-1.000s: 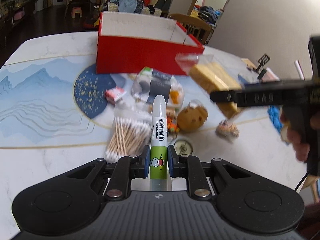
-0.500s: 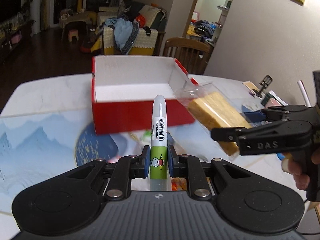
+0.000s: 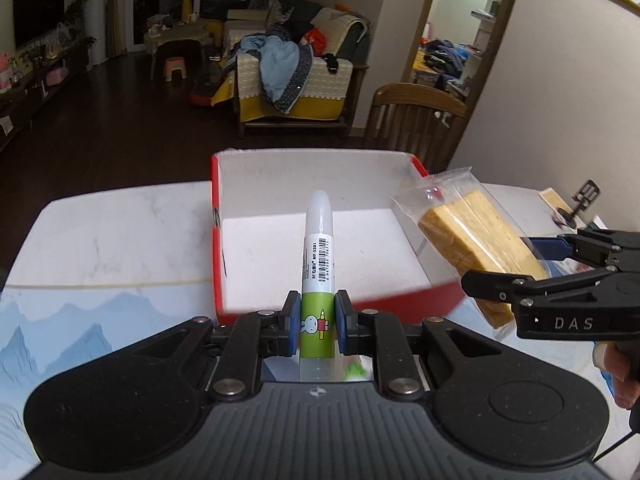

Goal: Organize objects
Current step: 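Carry the glue stick and bagged bread with both tools into the red box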

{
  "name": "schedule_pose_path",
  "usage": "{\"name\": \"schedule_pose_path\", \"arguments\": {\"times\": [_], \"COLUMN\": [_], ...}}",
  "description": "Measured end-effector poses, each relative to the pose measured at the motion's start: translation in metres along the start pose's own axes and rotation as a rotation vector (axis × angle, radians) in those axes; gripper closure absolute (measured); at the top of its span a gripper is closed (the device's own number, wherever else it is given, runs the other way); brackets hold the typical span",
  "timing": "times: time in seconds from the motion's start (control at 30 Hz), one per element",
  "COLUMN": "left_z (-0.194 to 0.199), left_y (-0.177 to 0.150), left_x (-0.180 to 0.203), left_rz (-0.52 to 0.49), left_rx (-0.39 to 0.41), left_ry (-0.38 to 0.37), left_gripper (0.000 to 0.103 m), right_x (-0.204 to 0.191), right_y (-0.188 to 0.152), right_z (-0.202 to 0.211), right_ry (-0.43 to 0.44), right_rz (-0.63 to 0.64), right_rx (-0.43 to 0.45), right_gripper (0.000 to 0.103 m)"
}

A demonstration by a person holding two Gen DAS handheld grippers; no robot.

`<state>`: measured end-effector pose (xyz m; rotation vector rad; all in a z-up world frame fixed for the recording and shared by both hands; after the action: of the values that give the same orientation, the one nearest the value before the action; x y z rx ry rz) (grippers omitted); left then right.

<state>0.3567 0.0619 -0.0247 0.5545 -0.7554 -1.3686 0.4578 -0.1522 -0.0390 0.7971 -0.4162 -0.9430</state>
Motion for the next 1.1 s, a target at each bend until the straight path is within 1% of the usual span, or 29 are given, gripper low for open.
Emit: {"name": "schedule_pose_path", "arguments": {"times": [0.23, 0.4, 0.47, 0.57, 0.7, 0.8, 1.0, 1.1], "left_z": [-0.036, -0.07, -0.083, -0.104, -0.124, -0.133, -0.141, -0.141], "left_y": [0.035, 0.048, 0.051, 0.05, 0.043, 0.037, 0.026, 0.022], "left_x": [0.001, -0.003, -0.004, -0.005, -0.009, -0.011, -0.011, -0.012], "left_rz": [-0.041, -0.04, -0.057, -0.082, -0.077, -0.071, -0.059, -0.057], "left_rx": [-0.015, -0.06, -0.074, -0.111, -0.151, -0.172, -0.197, -0.201], "left_ry": [0.012, 0.032, 0.049, 0.075, 0.088, 0.091, 0.08, 0.076], "left_gripper": [0.087, 0.086, 0.086, 0.086, 0.086, 0.086, 0.086, 0.086], "right_x": [0.008, 0.007, 0.007, 0.004, -0.001, -0.002, -0.008, -0.009], "right_y": [0.018, 0.024, 0.024, 0.019, 0.008, 0.004, -0.007, -0.008], "right_z": [-0.043, -0.074, -0.086, -0.103, -0.123, -0.137, -0.155, -0.154], "right_ry": [-0.009, -0.015, -0.014, -0.021, -0.03, -0.043, -0.023, -0.02], "right_rz": [0.015, 0.04, 0.038, 0.061, 0.103, 0.103, 0.118, 0.124], "right_rx": [-0.035, -0.074, -0.092, -0.134, -0.193, -0.218, -0.271, -0.258], "right_gripper": [0.027, 0.027, 0.027, 0.027, 0.027, 0.027, 0.026, 0.025]}}
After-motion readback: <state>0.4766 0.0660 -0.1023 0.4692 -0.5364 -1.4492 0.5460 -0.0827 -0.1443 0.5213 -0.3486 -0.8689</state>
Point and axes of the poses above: each gripper's, at about its wrist camera, not at the fingertips, and z roughly against the way its jaws point, x to its right, y to its top, the point moved 3 cm from there along -z, roughly the way its jaws point, and after that the axes turned 6 degrees about x, right-handed, at the moved point
